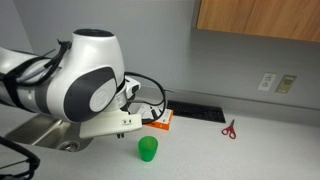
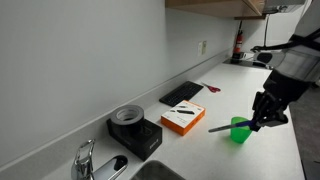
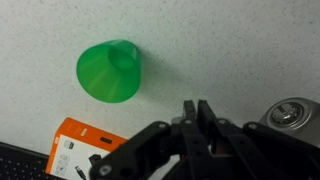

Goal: Remove the marker from the cup and put it on the counter

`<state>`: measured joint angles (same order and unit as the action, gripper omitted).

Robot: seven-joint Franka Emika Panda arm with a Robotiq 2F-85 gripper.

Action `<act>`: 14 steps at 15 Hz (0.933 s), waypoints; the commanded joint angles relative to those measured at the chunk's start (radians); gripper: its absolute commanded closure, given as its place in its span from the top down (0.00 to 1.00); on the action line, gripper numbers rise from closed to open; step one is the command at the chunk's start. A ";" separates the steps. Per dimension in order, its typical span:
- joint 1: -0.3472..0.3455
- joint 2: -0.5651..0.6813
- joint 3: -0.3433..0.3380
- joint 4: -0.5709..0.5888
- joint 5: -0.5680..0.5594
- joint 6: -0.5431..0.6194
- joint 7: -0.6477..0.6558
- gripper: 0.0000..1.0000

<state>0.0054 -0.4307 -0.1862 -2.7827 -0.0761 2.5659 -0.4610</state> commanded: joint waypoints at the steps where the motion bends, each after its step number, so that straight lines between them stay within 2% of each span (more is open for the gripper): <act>1: 0.026 0.185 0.039 0.015 0.010 0.198 0.070 0.02; 5: 0.016 0.354 0.070 0.067 0.012 0.248 0.105 0.02; 9: 0.003 0.437 0.089 0.116 0.021 0.219 0.114 0.02; 10: 0.000 0.443 0.094 0.128 0.031 0.201 0.109 0.34; 11: -0.003 0.446 0.098 0.135 0.037 0.187 0.108 0.35; 14: -0.012 0.419 0.104 0.139 0.039 0.144 0.100 0.56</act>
<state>0.0170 0.0067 -0.1061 -2.6637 -0.0645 2.7685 -0.3586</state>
